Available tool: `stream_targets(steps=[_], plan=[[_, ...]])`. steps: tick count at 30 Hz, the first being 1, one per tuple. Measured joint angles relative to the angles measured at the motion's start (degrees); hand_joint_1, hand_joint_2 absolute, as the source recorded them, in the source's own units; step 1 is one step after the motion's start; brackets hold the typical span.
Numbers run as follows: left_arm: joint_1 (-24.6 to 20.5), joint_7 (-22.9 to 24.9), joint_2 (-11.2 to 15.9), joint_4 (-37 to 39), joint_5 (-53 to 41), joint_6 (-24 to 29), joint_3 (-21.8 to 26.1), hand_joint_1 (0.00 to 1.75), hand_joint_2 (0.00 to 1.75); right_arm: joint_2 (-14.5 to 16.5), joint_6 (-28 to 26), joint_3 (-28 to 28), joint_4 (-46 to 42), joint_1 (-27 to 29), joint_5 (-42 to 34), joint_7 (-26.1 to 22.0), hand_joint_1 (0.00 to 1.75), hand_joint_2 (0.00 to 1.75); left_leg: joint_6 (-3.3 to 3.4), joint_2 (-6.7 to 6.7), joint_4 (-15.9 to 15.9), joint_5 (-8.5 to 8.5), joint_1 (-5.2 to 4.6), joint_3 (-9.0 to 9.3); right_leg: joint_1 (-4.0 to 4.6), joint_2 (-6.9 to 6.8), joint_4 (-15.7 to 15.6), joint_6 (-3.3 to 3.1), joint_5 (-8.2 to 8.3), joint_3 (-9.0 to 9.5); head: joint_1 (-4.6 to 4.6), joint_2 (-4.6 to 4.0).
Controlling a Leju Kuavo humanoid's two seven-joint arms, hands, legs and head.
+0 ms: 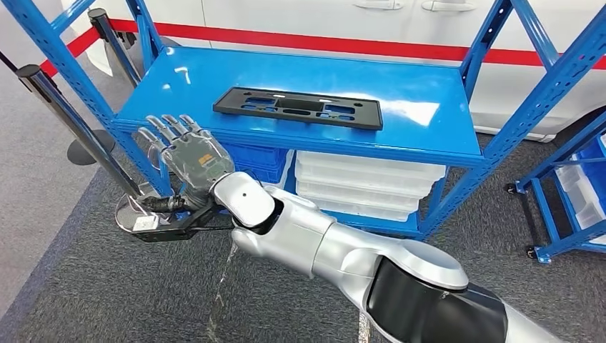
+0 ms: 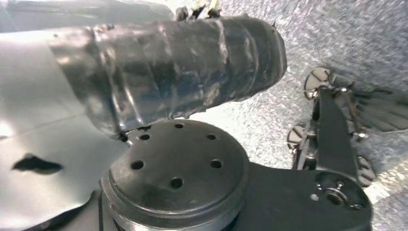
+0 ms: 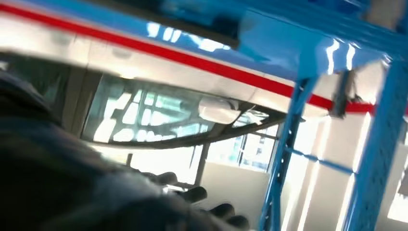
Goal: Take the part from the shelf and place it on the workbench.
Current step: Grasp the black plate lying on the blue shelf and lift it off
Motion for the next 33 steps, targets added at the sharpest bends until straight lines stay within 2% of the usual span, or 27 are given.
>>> stream_targets(steps=[2,4,5,7,8,9,10,12,13,14,15,18,19,20,22,23,24,25,26,28,30,33], plan=[[0.01,-0.15,0.08,0.00,0.27,-0.17,-0.04,0.00,0.00,-0.16,3.90,1.11,0.59,-1.10,1.52,1.06,0.00,0.00,-0.50,0.00,-0.15,0.05,0.12,-0.07,-0.02,0.03,-0.38,-0.50,0.26,0.04,0.03,0.00],[0.03,-0.20,0.15,0.01,0.48,-0.30,-0.10,0.00,0.00,-0.24,7.30,2.00,1.23,-2.32,2.10,2.01,0.00,0.00,-1.06,0.05,1.68,-1.35,0.25,-0.86,-0.31,-0.05,-0.80,-1.07,0.54,0.21,-0.09,0.00],[0.02,-0.20,0.18,0.01,0.53,-0.33,-0.15,0.00,0.00,-0.25,8.74,2.39,1.58,-3.00,2.19,2.45,0.00,0.00,-1.38,0.08,4.24,-2.86,0.33,-2.00,-0.43,-0.09,-0.95,-1.27,0.64,0.28,-0.15,0.00],[0.01,-0.13,0.17,0.02,0.56,-0.36,-0.34,0.00,0.00,-0.33,10.71,2.94,2.31,-4.11,2.20,3.09,0.00,0.00,-1.88,0.10,11.58,-6.14,0.43,-5.27,-0.42,-0.13,-0.98,-1.44,0.66,0.30,-0.23,-0.01],[0.03,-0.08,0.17,0.02,0.56,-0.36,-0.47,0.00,0.00,-0.40,11.16,3.14,2.69,-4.39,2.20,3.27,0.00,0.00,-2.02,0.10,14.33,-6.89,0.47,-6.61,-0.39,-0.14,-0.97,-1.45,0.65,0.32,-0.22,0.00],[0.06,-0.01,0.18,0.02,0.56,-0.35,-0.60,0.00,0.00,-0.48,11.40,3.28,3.03,-4.54,2.20,3.37,0.00,0.00,-2.09,0.10,15.32,-6.64,0.51,-7.15,-0.39,-0.11,-0.96,-1.47,0.62,0.35,-0.23,-0.01],[0.08,0.10,0.21,0.02,0.56,-0.33,-0.72,0.00,0.00,-0.54,11.64,3.42,3.33,-4.71,2.18,3.46,0.00,0.00,-2.08,0.11,14.15,-5.37,0.55,-6.68,-0.39,-0.05,-0.95,-1.47,0.59,0.41,-0.23,0.00],[0.08,0.42,0.30,0.02,0.61,-0.25,-0.95,0.00,0.00,-0.60,12.35,3.71,3.77,-5.28,1.90,3.77,0.00,0.00,-1.86,0.10,6.92,-1.45,0.62,-3.39,-0.43,0.13,-0.94,-1.31,0.45,0.60,-0.23,0.00],[0.06,0.58,0.35,0.03,0.65,-0.21,-1.07,0.00,0.00,-0.61,12.83,3.88,3.94,-5.72,1.64,3.99,0.00,0.00,-1.67,0.08,3.33,-0.13,0.49,-1.66,-0.35,0.22,-0.90,-1.13,0.41,0.60,-0.24,0.00],[0.00,0.69,0.37,0.03,0.69,-0.18,-1.17,0.00,0.00,-0.62,13.28,4.02,4.09,-6.17,1.26,4.17,0.00,0.00,-1.42,0.05,0.89,0.49,0.35,-0.52,-0.28,0.27,-0.90,-0.88,0.43,0.51,-0.21,-0.01],[-0.04,0.71,0.39,0.04,0.69,-0.16,-1.27,0.00,0.00,-0.63,13.75,4.15,4.22,-6.56,0.85,4.31,0.00,0.00,-1.19,-0.01,-0.16,0.42,0.19,-0.07,-0.21,0.29,-0.94,-0.62,0.49,0.39,-0.19,0.00],[-0.07,0.33,0.39,0.04,0.12,0.24,-1.52,0.00,0.00,-0.69,14.75,4.56,4.57,-7.38,-0.07,4.58,0.00,0.00,-0.34,-0.03,-0.80,0.51,0.22,0.10,-0.12,0.28,-1.11,0.23,0.52,0.27,-0.14,-0.01],[-0.05,0.20,0.39,0.04,-0.15,0.39,-1.63,0.00,0.00,-0.72,14.85,4.65,4.67,-7.63,-0.21,4.67,0.00,0.00,-0.02,0.03,-1.09,0.68,0.33,0.25,-0.11,0.24,-0.37,0.52,-0.11,-0.05,-0.10,-0.01],[-0.04,0.06,0.39,0.04,-0.32,0.48,-1.76,0.00,0.00,-0.74,14.87,4.69,4.78,-7.88,-0.33,4.71,0.00,0.00,0.29,0.10,-1.37,0.84,0.44,0.38,-0.09,0.20,1.35,0.74,-1.24,-0.82,-0.05,-0.01],[-0.05,-0.27,0.40,0.04,-0.68,0.55,-2.17,0.00,0.00,-0.89,14.83,4.73,5.06,-8.23,-0.54,4.66,0.00,0.00,0.62,0.15,-1.46,0.91,0.34,0.42,-0.12,0.10,8.06,0.92,-4.50,-3.92,-0.01,-0.01],[-0.07,-0.45,0.42,0.04,-0.85,0.60,-2.42,0.00,0.00,-1.03,14.79,4.77,5.23,-8.29,-0.66,4.57,0.00,0.00,0.74,0.14,-1.40,0.87,0.27,0.40,-0.12,0.10,11.41,0.88,-5.57,-5.56,-0.01,0.00],[-0.08,-0.57,0.44,0.04,-1.02,0.64,-2.65,0.00,0.00,-1.22,14.76,4.82,5.38,-8.29,-0.78,4.48,0.00,0.00,0.82,0.10,-1.32,0.82,0.20,0.40,-0.12,0.09,13.43,0.79,-5.76,-6.62,-0.02,0.00],[-0.10,-0.66,0.46,0.04,-1.14,0.69,-2.81,0.00,0.00,-1.42,14.74,4.88,5.49,-8.30,-0.93,4.40,0.00,0.00,0.89,0.06,-1.21,0.73,0.15,0.42,-0.10,0.09,13.22,0.63,-4.86,-6.66,-0.01,0.00],[-0.12,-0.73,0.48,0.04,-1.20,0.72,-2.90,0.00,0.00,-1.58,14.74,4.93,5.57,-8.32,-1.08,4.37,0.00,0.00,0.92,0.01,-1.06,0.61,0.11,0.46,-0.07,0.09,11.00,0.42,-3.19,-5.73,-0.02,0.01],[-0.12,-0.90,0.47,0.04,-1.21,0.74,-3.01,0.00,0.00,-1.85,14.78,5.00,5.61,-8.50,-1.44,4.37,0.00,0.00,0.76,-0.03,-0.61,0.25,-0.03,0.38,0.15,0.07,3.74,-0.14,-0.09,-2.40,-0.02,0.00],[-0.09,-1.22,0.46,0.04,-1.25,0.77,-3.16,0.00,0.00,-2.09,14.90,5.05,5.60,-8.72,-1.74,4.38,0.00,0.00,0.36,-0.03,-0.30,0.06,-0.19,0.14,0.40,0.10,-0.30,-0.48,0.77,-0.47,-0.06,-0.01],[-0.08,-1.74,0.50,0.05,-1.42,0.77,-3.39,0.00,0.00,-2.62,15.03,5.08,5.61,-8.85,-1.93,4.56,0.00,0.00,-0.33,-0.01,-0.25,-0.04,-0.09,0.08,0.35,0.15,-0.86,-0.96,0.83,-0.18,-0.07,-0.01]])
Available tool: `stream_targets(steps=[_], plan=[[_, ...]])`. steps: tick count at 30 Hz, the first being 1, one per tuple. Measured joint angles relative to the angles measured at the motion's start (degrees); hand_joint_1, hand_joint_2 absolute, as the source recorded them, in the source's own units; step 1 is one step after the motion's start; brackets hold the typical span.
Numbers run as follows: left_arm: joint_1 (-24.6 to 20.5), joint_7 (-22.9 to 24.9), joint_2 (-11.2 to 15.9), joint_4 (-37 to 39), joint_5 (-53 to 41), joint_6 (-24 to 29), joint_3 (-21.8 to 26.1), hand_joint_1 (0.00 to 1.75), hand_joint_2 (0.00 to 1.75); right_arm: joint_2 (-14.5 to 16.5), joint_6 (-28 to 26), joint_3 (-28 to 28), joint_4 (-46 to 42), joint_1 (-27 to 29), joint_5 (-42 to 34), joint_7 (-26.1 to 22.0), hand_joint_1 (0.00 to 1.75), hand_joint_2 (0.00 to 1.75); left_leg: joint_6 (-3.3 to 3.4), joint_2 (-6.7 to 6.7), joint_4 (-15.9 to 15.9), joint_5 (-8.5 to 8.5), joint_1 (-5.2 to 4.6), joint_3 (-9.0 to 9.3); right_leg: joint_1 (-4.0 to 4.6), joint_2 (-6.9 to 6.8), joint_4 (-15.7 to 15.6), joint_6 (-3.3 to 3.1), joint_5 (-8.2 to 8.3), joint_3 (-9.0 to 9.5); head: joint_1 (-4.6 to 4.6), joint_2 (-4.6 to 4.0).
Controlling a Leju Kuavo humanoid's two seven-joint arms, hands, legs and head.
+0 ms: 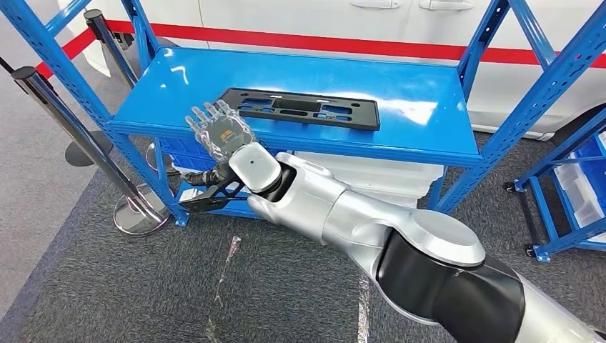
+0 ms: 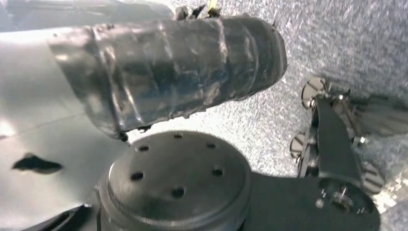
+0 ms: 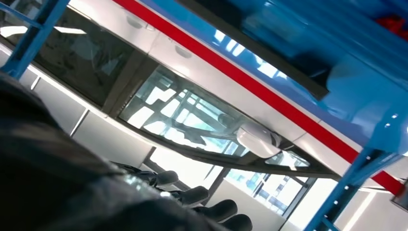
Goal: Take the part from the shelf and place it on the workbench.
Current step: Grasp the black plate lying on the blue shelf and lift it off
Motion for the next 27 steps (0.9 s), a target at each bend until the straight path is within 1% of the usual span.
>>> stream_targets(steps=[1,2,3,4,5,6,7,8,9,10,11,12,14,16,17,18,20,21,22,23,24,25,26,27], plan=[[0.01,-0.20,0.02,0.01,-0.08,0.01,-0.11,0.00,0.00,-0.15,0.05,0.01,-0.01,-0.08,0.01,0.13,0.00,0.00,-0.29,0.02,0.74,-0.60,0.03,-0.28,-0.19,-0.03,-0.18,-0.24,0.07,0.16,-0.11,0.00],[0.00,-0.40,0.04,0.01,-0.15,0.05,-0.26,0.00,0.00,-0.26,0.16,0.01,-0.01,-0.23,0.03,0.24,0.00,0.00,-0.60,0.05,2.48,-1.70,0.09,-1.01,-0.40,-0.06,-0.36,-0.43,0.14,0.33,-0.24,0.01],[0.00,-0.60,0.06,0.02,-0.21,0.13,-0.43,0.00,0.00,-0.40,0.37,0.02,-0.02,-0.40,-0.03,0.36,0.00,0.00,-0.95,0.09,5.38,-3.25,0.20,-2.34,-0.49,-0.08,-0.44,-0.55,0.14,0.47,-0.36,0.00],[-0.02,-0.73,0.05,0.02,-0.22,0.22,-0.60,0.00,0.00,-0.63,0.72,0.02,-0.05,-0.57,-0.24,0.45,0.00,0.00,-1.25,0.09,9.06,-4.88,0.28,-4.08,-0.51,-0.08,-0.45,-0.64,0.11,0.53,-0.48,0.01],[-0.04,-0.80,0.06,0.02,-0.19,0.33,-0.72,0.00,0.00,-0.95,1.17,0.02,-0.14,-0.68,-0.62,0.51,0.00,0.00,-1.45,0.10,12.53,-6.08,0.35,-5.82,-0.49,-0.08,-0.44,-0.70,0.07,0.57,-0.49,0.01],[-0.02,-0.83,0.07,0.02,-0.10,0.42,-0.78,0.00,0.00,-1.35,1.72,0.02,-0.30,-0.73,-1.16,0.57,0.00,0.00,-1.56,0.10,14.74,-6.41,0.38,-7.05,-0.48,-0.07,-0.43,-0.74,0.01,0.63,-0.48,0.00],[0.02,-0.80,0.08,0.02,-0.01,0.50,-0.80,0.00,0.00,-1.78,2.28,0.02,-0.50,-0.82,-1.77,0.66,0.00,0.00,-1.57,0.11,14.94,-5.68,0.39,-7.34,-0.48,-0.03,-0.42,-0.76,-0.05,0.72,-0.49,0.01],[0.07,-0.76,0.13,0.02,0.10,0.62,-0.80,0.00,0.00,-2.19,2.80,0.02,-0.73,-1.00,-2.41,0.75,0.00,0.00,-1.46,0.11,12.88,-3.94,0.39,-6.54,-0.48,0.06,-0.42,-0.75,-0.12,0.87,-0.49,0.00],[0.11,-0.73,0.19,0.02,0.18,0.77,-0.80,0.00,0.00,-2.56,3.22,0.02,-0.98,-1.30,-3.02,0.87,0.00,0.00,-1.25,0.10,9.13,-1.65,0.39,-4.88,-0.48,0.16,-0.42,-0.69,-0.23,1.05,-0.49,0.00],[0.11,-0.69,0.27,0.02,0.21,0.93,-0.81,0.00,0.00,-2.91,3.52,0.02,-1.20,-1.70,-3.57,1.02,0.00,0.00,-0.98,0.08,5.36,0.02,0.30,-3.03,-0.44,0.25,-0.44,-0.57,-0.33,1.19,-0.48,0.00],[0.09,-0.71,0.34,0.03,0.21,1.05,-0.82,0.00,0.00,-3.27,3.74,0.02,-1.42,-2.13,-4.04,1.16,0.00,0.00,-0.67,0.05,2.12,1.09,0.12,-1.45,-0.38,0.32,-0.44,-0.40,-0.41,1.23,-0.47,-0.01],[0.01,-0.83,0.39,0.03,0.17,1.11,-0.84,0.00,0.00,-3.63,3.90,0.02,-1.64,-2.49,-4.43,1.33,0.00,0.00,-0.37,0.03,0.23,1.39,-0.07,-0.51,-0.33,0.33,-0.47,-0.16,-0.42,1.20,-0.48,-0.01],[-0.14,-1.30,0.44,0.04,-0.03,1.14,-0.88,0.00,0.00,-4.43,4.17,0.01,-2.11,-2.86,-5.22,1.83,0.00,0.00,0.15,0.00,-0.76,1.05,-0.35,-0.07,-0.26,0.30,-0.65,0.43,-0.37,1.17,-0.44,0.00],[-0.11,-1.71,0.44,0.04,-0.19,1.21,-0.92,0.00,0.00,-5.32,4.37,-0.05,-2.72,-3.03,-6.14,2.38,0.00,0.00,0.75,0.11,-1.41,1.24,-0.03,0.34,-0.20,0.18,-0.21,1.10,-0.94,1.04,-0.38,0.01],[-0.06,-1.83,0.44,0.04,-0.21,1.27,-0.92,0.00,0.00,-5.81,4.42,-0.10,-3.06,-3.20,-6.65,2.62,0.00,0.00,1.08,0.20,-1.78,1.39,0.14,0.60,-0.16,0.13,1.19,1.38,-1.87,0.44,-0.33,0.02],[-0.03,-1.91,0.44,0.04,-0.20,1.34,-0.93,0.00,0.00,-6.35,4.49,-0.15,-3.39,-3.35,-7.16,2.84,0.00,0.00,1.34,0.28,-2.02,1.47,0.28,0.79,-0.17,0.08,3.84,1.60,-3.31,-0.81,-0.28,0.01],[-0.04,-2.01,0.44,0.04,-0.18,1.47,-0.94,0.00,0.00,-7.48,4.69,-0.20,-4.03,-3.46,-8.17,3.19,0.00,0.00,1.65,0.28,-2.02,1.40,0.25,0.84,-0.27,0.05,11.21,1.91,-6.40,-4.49,-0.23,0.00],[-0.06,-2.02,0.44,0.04,-0.14,1.55,-0.96,0.00,0.00,-8.05,4.82,-0.20,-4.33,-3.37,-8.63,3.36,0.00,0.00,1.73,0.24,-1.96,1.32,0.24,0.85,-0.37,0.04,14.01,2.05,-7.06,-6.07,-0.24,0.00],[-0.06,-1.99,0.44,0.04,-0.05,1.61,-0.98,0.00,0.00,-8.60,4.94,-0.20,-4.62,-3.28,-9.02,3.54,0.00,0.00,1.76,0.18,-1.85,1.21,0.26,0.88,-0.49,0.02,14.86,2.15,-6.64,-6.76,-0.22,0.00],[-0.07,-1.96,0.44,0.04,0.03,1.67,-0.99,0.00,0.00,-9.05,5.05,-0.21,-4.89,-3.24,-9.33,3.69,0.00,0.00,1.71,0.11,-1.64,1.02,0.28,0.92,-0.64,-0.01,13.45,2.21,-5.17,-6.35,-0.21,0.00],[-0.06,-1.89,0.44,0.04,0.11,1.70,-1.00,0.00,0.00,-9.45,5.15,-0.24,-5.14,-3.26,-9.57,3.82,0.00,0.00,1.58,0.05,-1.32,0.74,0.32,0.96,-0.80,-0.06,10.13,2.25,-3.00,-4.98,-0.21,0.00],[-0.03,-1.83,0.44,0.04,0.16,1.70,-1.00,0.00,0.00,-9.76,5.22,-0.31,-5.39,-3.32,-9.73,3.90,0.00,0.00,1.35,0.02,-0.93,0.39,0.34,0.93,-0.90,-0.10,6.45,2.26,-1.34,-3.33,-0.22,0.00],[-0.04,-1.79,0.44,0.04,0.19,1.71,-1.00,0.00,0.00,-9.98,5.26,-0.39,-5.67,-3.39,-9.87,3.92,0.00,0.00,1.06,0.00,-0.38,0.02,0.23,0.78,-0.91,-0.09,3.32,2.14,-0.22,-1.90,-0.25,0.01],[-0.05,-1.74,0.44,0.04,0.20,1.72,-1.00,0.00,0.00,-10.18,5.28,-0.46,-5.95,-3.44,-10.07,3.92,0.00,0.00,0.76,0.00,-0.01,-0.23,0.12,0.61,-0.87,-0.05,1.48,1.95,0.20,-1.04,-0.27,0.00]])
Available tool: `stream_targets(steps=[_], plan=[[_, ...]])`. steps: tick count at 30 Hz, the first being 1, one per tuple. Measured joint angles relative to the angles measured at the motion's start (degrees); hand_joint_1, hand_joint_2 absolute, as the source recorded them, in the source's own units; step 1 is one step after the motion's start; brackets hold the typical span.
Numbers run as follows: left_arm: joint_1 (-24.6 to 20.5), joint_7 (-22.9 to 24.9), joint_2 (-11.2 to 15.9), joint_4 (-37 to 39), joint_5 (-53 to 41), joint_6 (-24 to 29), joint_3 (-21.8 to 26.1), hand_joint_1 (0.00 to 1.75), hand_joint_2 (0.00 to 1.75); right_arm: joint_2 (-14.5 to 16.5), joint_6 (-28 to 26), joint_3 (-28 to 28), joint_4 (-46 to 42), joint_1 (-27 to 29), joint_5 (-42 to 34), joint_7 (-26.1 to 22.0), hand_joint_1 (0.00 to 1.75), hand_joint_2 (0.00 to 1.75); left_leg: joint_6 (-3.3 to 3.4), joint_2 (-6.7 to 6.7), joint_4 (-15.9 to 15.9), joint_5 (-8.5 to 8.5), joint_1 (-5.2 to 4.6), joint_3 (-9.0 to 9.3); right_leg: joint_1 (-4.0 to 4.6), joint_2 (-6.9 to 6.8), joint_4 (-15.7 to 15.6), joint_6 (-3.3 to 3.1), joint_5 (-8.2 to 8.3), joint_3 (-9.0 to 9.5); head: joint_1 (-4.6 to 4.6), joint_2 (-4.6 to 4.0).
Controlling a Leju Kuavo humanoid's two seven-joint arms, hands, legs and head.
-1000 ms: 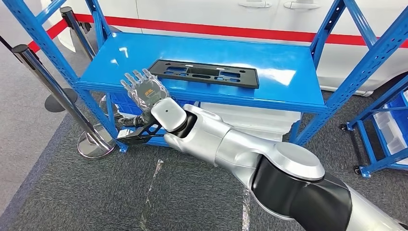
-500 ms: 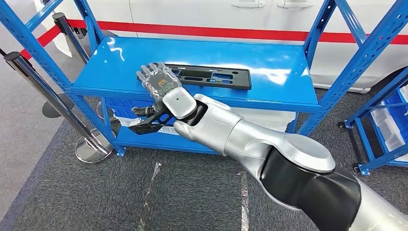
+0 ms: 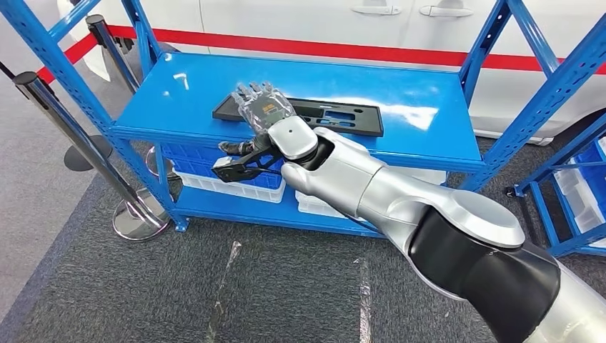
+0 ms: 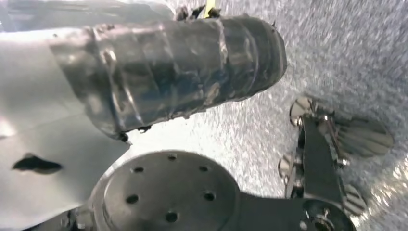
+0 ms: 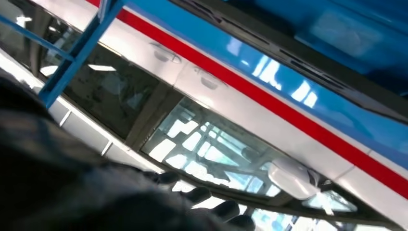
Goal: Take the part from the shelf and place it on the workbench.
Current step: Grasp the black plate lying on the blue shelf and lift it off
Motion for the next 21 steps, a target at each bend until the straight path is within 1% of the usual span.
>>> stream_targets(steps=[2,3,4,5,6,8,9,10,11,12,13,14,15,16,17,19,20,21], plan=[[-0.03,0.04,0.00,0.00,0.06,0.03,-0.01,0.00,0.00,-0.46,0.00,-0.09,-0.41,0.00,-0.70,0.09,0.00,0.00,-0.47,-0.01,0.25,-0.11,-0.15,-0.21,0.25,0.11,-0.75,-0.61,-0.16,0.33,-0.03,0.01],[-0.01,0.08,0.00,0.00,0.09,0.07,-0.01,0.00,0.00,-0.72,-0.01,-0.12,-0.55,0.03,-1.09,0.18,0.00,0.00,-0.65,-0.01,0.13,-0.17,-0.07,-0.22,0.19,0.10,-0.81,-0.94,-0.12,0.37,-0.02,0.01],[0.00,0.20,-0.02,0.00,0.12,0.18,-0.02,0.00,0.00,-1.00,0.01,-0.16,-0.66,0.04,-1.43,0.31,0.00,0.00,-0.87,0.02,0.45,-0.52,0.00,-0.35,0.09,0.09,-0.98,-1.26,-0.08,0.49,-0.04,0.01],[0.00,0.39,-0.04,0.00,0.14,0.34,-0.02,0.00,0.00,-1.24,0.04,-0.21,-0.76,0.02,-1.64,0.41,0.00,0.00,-1.13,0.05,1.63,-1.31,0.06,-0.82,-0.06,0.06,-1.16,-1.57,-0.03,0.66,-0.10,0.00],[0.00,0.59,-0.05,0.00,0.14,0.50,-0.03,0.00,0.00,-1.46,0.09,-0.26,-0.85,0.03,-1.76,0.48,0.00,0.00,-1.41,0.08,3.94,-2.60,0.13,-1.84,-0.19,0.04,-1.31,-1.83,-0.03,0.85,-0.14,0.00],[-0.02,0.89,-0.07,0.00,0.11,0.69,-0.06,0.00,0.00,-1.92,0.18,-0.31,-0.91,0.25,-1.85,0.52,0.00,0.00,-1.86,0.12,11.07,-5.57,0.25,-5.21,-0.13,0.04,-1.36,-2.13,-0.13,1.08,-0.21,0.00],[0.00,0.92,-0.06,0.00,0.09,0.70,-0.09,0.00,0.00,-2.18,0.21,-0.31,-0.91,0.49,-1.86,0.53,0.00,0.00,-1.94,0.12,14.19,-6.40,0.28,-6.89,-0.08,0.05,-1.35,-2.21,-0.20,1.17,-0.21,0.00],[0.04,0.96,-0.05,0.00,0.08,0.70,-0.11,0.00,0.00,-2.41,0.21,-0.31,-0.92,0.74,-1.91,0.54,0.00,0.00,-1.91,0.12,15.62,-6.23,0.29,-7.85,-0.03,0.09,-1.35,-2.26,-0.28,1.28,-0.21,0.00],[0.08,0.99,-0.04,0.00,0.08,0.70,-0.13,0.00,0.00,-2.62,0.21,-0.31,-0.95,0.94,-1.96,0.54,0.00,0.00,-1.77,0.12,14.87,-4.99,0.27,-7.81,0.01,0.15,-1.34,-2.27,-0.36,1.41,-0.22,-0.01],[0.11,1.02,-0.03,0.00,0.10,0.70,-0.13,0.00,0.00,-2.77,0.21,-0.31,-1.01,1.04,-2.00,0.55,0.00,0.00,-1.50,0.12,11.94,-2.85,0.24,-6.69,0.06,0.23,-1.35,-2.24,-0.46,1.60,-0.22,-0.01],[0.12,1.05,-0.02,0.00,0.13,0.69,-0.13,0.00,0.00,-2.88,0.20,-0.32,-1.11,1.07,-2.04,0.56,0.00,0.00,-1.13,0.12,7.86,-0.74,0.17,-4.99,0.09,0.29,-1.37,-2.17,-0.59,1.83,-0.21,-0.01],[0.08,1.05,0.00,0.01,0.15,0.68,-0.15,0.00,0.00,-3.02,0.20,-0.33,-1.21,1.04,-2.06,0.58,0.00,0.00,-0.77,0.12,4.24,0.76,-0.02,-3.27,0.20,0.34,-1.41,-2.05,-0.70,1.99,-0.19,-0.01],[-0.01,1.05,0.01,0.01,0.16,0.66,-0.19,0.00,0.00,-3.14,0.20,-0.34,-1.29,1.03,-2.08,0.60,0.00,0.00,-0.43,0.13,1.54,1.47,-0.22,-1.95,0.25,0.35,-1.46,-1.85,-0.76,2.05,-0.20,-0.01],[-0.09,1.05,0.03,0.02,0.17,0.64,-0.23,0.00,0.00,-3.27,0.20,-0.35,-1.35,1.05,-2.12,0.60,0.00,0.00,-0.21,0.10,0.24,1.46,-0.43,-1.31,0.28,0.33,-1.53,-1.63,-0.77,2.05,-0.17,-0.01],[-0.17,1.05,0.04,0.02,0.19,0.63,-0.29,0.00,0.00,-3.38,0.26,-0.35,-1.39,1.08,-2.25,0.60,0.00,0.00,-0.10,0.08,-0.05,1.29,-0.60,-1.08,0.30,0.29,-1.66,-1.34,-0.70,2.01,-0.16,-0.01],[-0.21,1.05,0.04,0.02,0.26,0.61,-0.38,0.00,0.00,-3.55,0.66,-0.37,-1.51,1.17,-2.81,0.59,0.00,0.00,0.24,0.12,-0.91,1.48,-0.39,-0.68,0.35,0.23,-1.79,-0.70,-0.84,2.12,-0.11,-0.01],[-0.18,1.07,0.03,0.02,0.36,0.61,-0.40,0.00,0.00,-3.63,0.98,-0.38,-1.56,1.16,-3.20,0.59,0.00,0.00,0.51,0.20,-1.42,1.69,-0.20,-0.35,0.41,0.18,-1.17,-0.39,-1.41,1.89,-0.06,-0.01],[-0.15,1.08,0.03,0.02,0.47,0.61,-0.41,0.00,0.00,-3.75,1.32,-0.39,-1.60,1.16,-3.55,0.59,0.00,0.00,0.77,0.28,-1.92,1.89,-0.01,-0.04,0.46,0.15,0.54,-0.15,-2.50,1.15,0.03,0.00]])
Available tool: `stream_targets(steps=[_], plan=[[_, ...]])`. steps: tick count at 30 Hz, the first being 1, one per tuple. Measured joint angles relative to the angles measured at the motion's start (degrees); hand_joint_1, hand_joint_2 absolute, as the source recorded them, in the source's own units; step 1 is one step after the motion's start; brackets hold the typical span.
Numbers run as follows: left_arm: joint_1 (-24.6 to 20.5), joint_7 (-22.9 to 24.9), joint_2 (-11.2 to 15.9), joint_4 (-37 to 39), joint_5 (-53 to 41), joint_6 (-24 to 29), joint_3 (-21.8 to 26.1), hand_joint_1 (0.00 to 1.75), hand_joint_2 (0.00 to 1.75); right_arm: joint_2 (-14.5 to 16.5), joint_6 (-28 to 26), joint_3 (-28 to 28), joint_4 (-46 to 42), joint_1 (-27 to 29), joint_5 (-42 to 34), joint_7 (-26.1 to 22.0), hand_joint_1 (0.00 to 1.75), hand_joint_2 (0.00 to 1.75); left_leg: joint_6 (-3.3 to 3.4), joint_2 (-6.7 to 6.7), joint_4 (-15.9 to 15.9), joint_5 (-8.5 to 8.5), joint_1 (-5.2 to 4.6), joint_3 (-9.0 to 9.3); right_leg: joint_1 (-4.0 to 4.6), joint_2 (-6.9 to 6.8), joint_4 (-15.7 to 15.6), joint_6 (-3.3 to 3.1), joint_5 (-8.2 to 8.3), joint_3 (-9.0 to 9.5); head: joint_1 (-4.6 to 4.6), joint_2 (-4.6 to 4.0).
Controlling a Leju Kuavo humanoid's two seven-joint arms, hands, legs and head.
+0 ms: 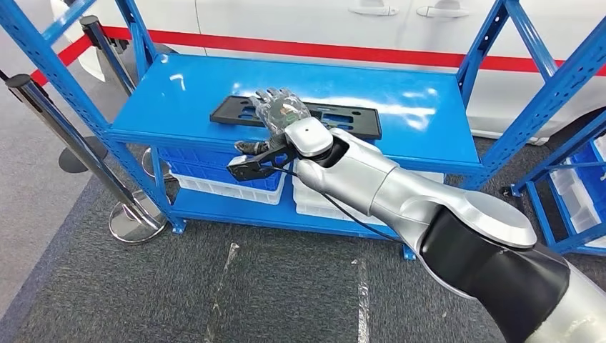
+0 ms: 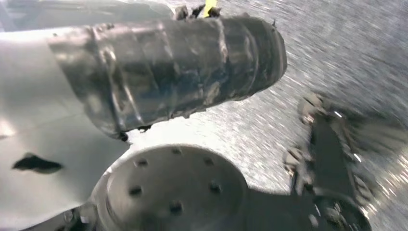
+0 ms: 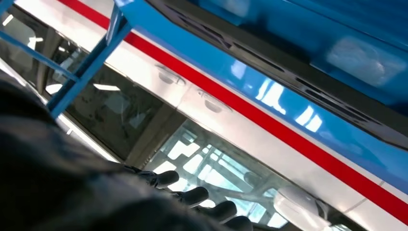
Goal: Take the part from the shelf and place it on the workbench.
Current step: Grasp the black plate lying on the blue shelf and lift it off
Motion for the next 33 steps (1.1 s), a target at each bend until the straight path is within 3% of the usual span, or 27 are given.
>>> stream_targets(steps=[3,4,5,6,8,10,14,16,18,19,20,21,24,25,27,30,33], plan=[[0.01,0.08,0.02,0.01,0.23,0.01,-0.07,0.00,0.00,-0.57,0.73,-0.01,0.02,0.74,-0.66,-0.01,0.00,0.00,0.43,0.04,-0.23,0.06,0.09,0.16,-0.14,-0.08,10.14,0.40,-4.39,-5.08,0.16,0.01],[-0.01,0.14,0.02,0.01,0.27,0.02,-0.13,0.00,0.00,-0.77,0.83,-0.01,0.03,1.22,-0.82,-0.02,0.00,0.00,0.46,-0.01,-0.14,-0.02,0.09,0.15,-0.21,-0.10,12.31,0.52,-4.70,-6.35,0.16,0.00],[-0.03,0.25,0.02,0.01,0.29,0.08,-0.21,0.00,0.00,-0.94,0.88,-0.01,0.04,1.61,-0.96,-0.04,0.00,0.00,0.46,-0.09,-0.01,-0.12,0.10,0.16,-0.28,-0.14,12.41,0.60,-3.96,-6.65,0.17,0.01],[-0.04,0.43,0.02,0.01,0.30,0.21,-0.29,0.00,0.00,-1.08,0.90,-0.01,0.05,1.85,-1.10,-0.05,0.00,0.00,0.39,-0.18,0.19,-0.29,0.11,0.16,-0.37,-0.19,10.32,0.64,-2.28,-5.87,0.18,0.01],[-0.04,1.10,0.02,0.01,0.22,0.89,-0.42,0.00,0.00,-1.31,0.91,-0.01,0.06,1.86,-1.26,-0.07,0.00,0.00,-0.03,-0.34,0.93,-0.86,0.03,0.02,-0.50,-0.28,2.87,0.53,1.28,-2.43,0.19,0.00],[-0.02,2.12,0.02,0.02,0.10,2.23,-0.51,0.00,0.00,-1.51,0.94,-0.01,-0.02,1.81,-1.35,-0.07,0.00,0.00,-0.60,-0.41,1.71,-1.36,-0.19,-0.31,-0.39,-0.18,-1.42,0.08,2.47,-0.40,0.14,0.00],[0.03,3.41,0.02,0.02,-0.24,4.31,-0.68,0.00,0.00,-1.77,0.98,-0.01,-0.18,1.93,-1.51,-0.01,0.00,0.00,-1.52,-0.30,2.53,-2.16,-0.15,-0.71,-0.48,0.00,-1.94,-1.17,2.41,-0.18,0.06,0.00],[-0.04,3.53,0.03,0.02,-0.32,4.87,-0.79,0.00,0.00,-1.78,0.98,-0.01,-0.26,1.97,-1.57,0.00,0.00,0.00,-2.15,-0.21,6.78,-4.63,0.01,-2.56,-0.70,-0.04,-2.15,-1.66,2.41,0.11,-0.07,-0.01],[-0.10,3.52,0.05,0.02,-0.30,5.27,-0.84,0.00,0.00,-1.80,0.95,-0.01,-0.27,2.22,-1.61,0.00,0.00,0.00,-2.58,-0.20,13.98,-7.63,0.15,-6.04,-0.63,-0.08,-2.15,-1.93,2.26,0.26,-0.12,-0.01],[-0.08,3.51,0.06,0.02,-0.30,5.43,-0.86,0.00,0.00,-1.81,0.93,-0.01,-0.27,2.46,-1.61,0.00,0.00,0.00,-2.67,-0.20,16.53,-8.16,0.18,-7.44,-0.59,-0.07,-2.14,-2.01,2.18,0.33,-0.10,-0.01],[-0.06,3.50,0.06,0.02,-0.29,5.55,-0.87,0.00,0.00,-1.81,0.90,0.00,-0.27,2.69,-1.61,0.00,0.00,0.00,-2.65,-0.20,17.19,-7.64,0.18,-7.99,-0.57,-0.03,-2.13,-2.02,2.09,0.43,-0.12,-0.01],[-0.02,3.50,0.07,0.02,-0.29,5.64,-0.87,0.00,0.00,-1.81,0.86,0.00,-0.27,2.86,-1.61,0.00,0.00,0.00,-2.52,-0.20,15.54,-6.03,0.18,-7.43,-0.56,0.04,-2.13,-2.01,1.98,0.58,-0.12,-0.01],[0.03,3.46,0.12,0.03,-0.27,5.75,-0.89,0.00,0.00,-1.85,0.78,0.00,-0.26,3.02,-1.59,0.00,0.00,0.00,-1.67,-0.23,4.95,-0.61,-0.09,-2.66,-0.50,0.19,-2.23,-1.68,1.58,1.12,-0.10,0.00],[-0.03,3.49,0.14,0.04,-0.27,5.75,-0.89,0.00,0.00,-1.89,0.76,0.01,-0.25,3.06,-1.58,0.00,0.00,0.00,-1.36,-0.24,2.81,-0.18,-0.29,-1.63,-0.46,0.18,-2.27,-1.44,1.56,1.11,-0.10,0.00],[-0.15,3.72,0.15,0.07,-0.27,5.76,-0.90,0.00,0.00,-1.98,0.76,0.02,-0.25,3.31,-1.57,0.00,0.00,0.00,-0.94,-0.30,1.58,-0.51,-0.65,-1.10,-0.36,0.14,-2.47,-0.87,1.62,1.02,-0.09,-0.01],[-0.16,4.22,0.10,0.09,-0.29,5.78,-0.91,0.00,0.00,-2.12,0.76,0.02,-0.25,3.48,-1.56,0.00,0.00,0.00,-0.21,-0.18,0.57,-0.41,-0.13,-0.38,-0.20,-0.01,-1.02,-0.05,0.36,0.44,0.05,-0.01],[-0.12,4.52,0.07,0.09,-0.28,5.78,-0.93,0.00,0.00,-2.39,0.77,0.02,-0.25,3.64,-1.51,0.00,0.00,0.00,0.45,-0.06,0.32,-0.47,0.00,-0.07,-0.17,-0.10,8.80,0.28,-3.95,-4.49,0.23,-0.01]])
